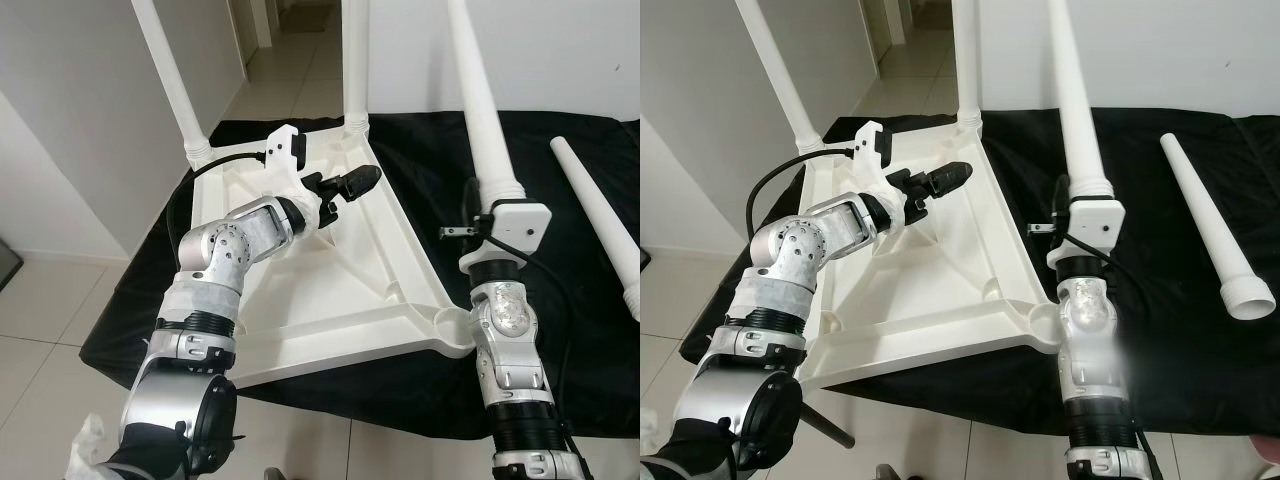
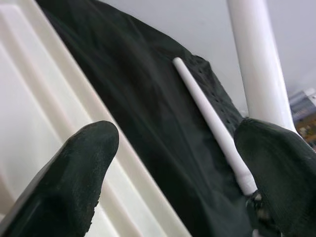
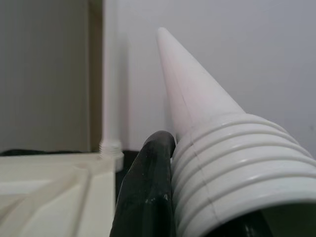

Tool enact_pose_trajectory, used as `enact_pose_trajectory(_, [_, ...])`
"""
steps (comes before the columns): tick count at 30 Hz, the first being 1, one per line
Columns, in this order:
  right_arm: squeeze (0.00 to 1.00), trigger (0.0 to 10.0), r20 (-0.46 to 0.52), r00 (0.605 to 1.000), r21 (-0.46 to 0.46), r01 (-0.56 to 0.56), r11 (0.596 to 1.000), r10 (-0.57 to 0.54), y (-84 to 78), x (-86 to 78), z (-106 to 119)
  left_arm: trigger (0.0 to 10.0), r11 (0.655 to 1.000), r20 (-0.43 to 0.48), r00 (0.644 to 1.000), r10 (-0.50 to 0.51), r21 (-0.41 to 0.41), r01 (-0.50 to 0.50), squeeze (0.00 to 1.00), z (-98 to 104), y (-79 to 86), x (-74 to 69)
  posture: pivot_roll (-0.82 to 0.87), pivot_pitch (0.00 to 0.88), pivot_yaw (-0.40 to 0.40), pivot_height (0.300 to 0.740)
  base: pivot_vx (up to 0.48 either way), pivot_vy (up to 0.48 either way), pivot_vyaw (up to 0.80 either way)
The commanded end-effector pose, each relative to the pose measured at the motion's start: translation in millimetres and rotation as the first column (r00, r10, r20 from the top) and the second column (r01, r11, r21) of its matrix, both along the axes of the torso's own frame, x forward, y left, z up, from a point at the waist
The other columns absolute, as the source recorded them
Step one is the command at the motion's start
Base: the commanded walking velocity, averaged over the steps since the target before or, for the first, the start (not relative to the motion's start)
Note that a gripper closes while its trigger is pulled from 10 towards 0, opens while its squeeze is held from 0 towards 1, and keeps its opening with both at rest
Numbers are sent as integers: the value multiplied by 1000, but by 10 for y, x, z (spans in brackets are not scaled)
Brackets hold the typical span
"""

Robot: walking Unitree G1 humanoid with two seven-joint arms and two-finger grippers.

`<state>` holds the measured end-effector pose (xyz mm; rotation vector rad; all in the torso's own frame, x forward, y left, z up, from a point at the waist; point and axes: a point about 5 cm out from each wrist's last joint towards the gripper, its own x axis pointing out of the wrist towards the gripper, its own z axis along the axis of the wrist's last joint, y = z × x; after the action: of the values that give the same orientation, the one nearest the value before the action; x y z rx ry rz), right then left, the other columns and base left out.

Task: Building children table

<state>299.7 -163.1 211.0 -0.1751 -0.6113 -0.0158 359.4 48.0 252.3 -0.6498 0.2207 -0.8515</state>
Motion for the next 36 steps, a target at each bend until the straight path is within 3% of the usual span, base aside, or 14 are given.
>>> enact_pose_trajectory(1, [0,10000,45,997,-55,-55,997,58,164,-62,35,10000,958,101,967,-232,-146,245,0,117,-22,-95,-126,10,126,740,0,0,0])
enact_pose_trajectory(4, [0,10000,53,995,-79,-74,994,79,232,-89,20,10000,943,86,961,-263,-188,275,0,156,-13,-101,-126,10,126,740,0,0,0])
enact_pose_trajectory(6, [0,10000,35,987,-88,-155,984,159,403,-146,-51,10000,926,87,951,-297,-217,309,0,245,10,-82,-127,0,120,740,0,0,0])
enact_pose_trajectory(12, [0,10000,6,975,-99,-219,971,221,533,-203,-121,10000,913,76,942,-326,-231,335,0,339,31,-73,-128,0,121,740,0,0,0])
enact_pose_trajectory(17, [0,10000,-20,963,-148,-267,952,267,622,-255,-182,10000,915,86,937,-338,-201,348,0,375,35,-77,-128,0,119,740,0,0,0])
enact_pose_trajectory(21, [0,10000,-26,958,-175,-285,942,285,660,-277,-203,10000,918,73,945,-318,-224,327,0,402,45,-40,-130,0,120,740,0,0,0])
enact_pose_trajectory(23, [0,10000,-22,951,-232,-304,924,308,723,-330,-224,10000,932,60,959,-277,-225,283,0,422,71,23,-135,0,121,740,0,0,0])
enact_pose_trajectory(30, [0,10000,-2,954,-272,-287,918,298,718,-468,-290,10000,950,28,977,-211,-232,211,0,474,124,134,-134,5,126,740,0,0,0])
enact_pose_trajectory(36, [0,10000,-5,964,-308,-253,917,264,622,-612,-429,10000,971,11,992,-128,-203,128,0,558,215,244,-130,17,143,740,0,0,0])
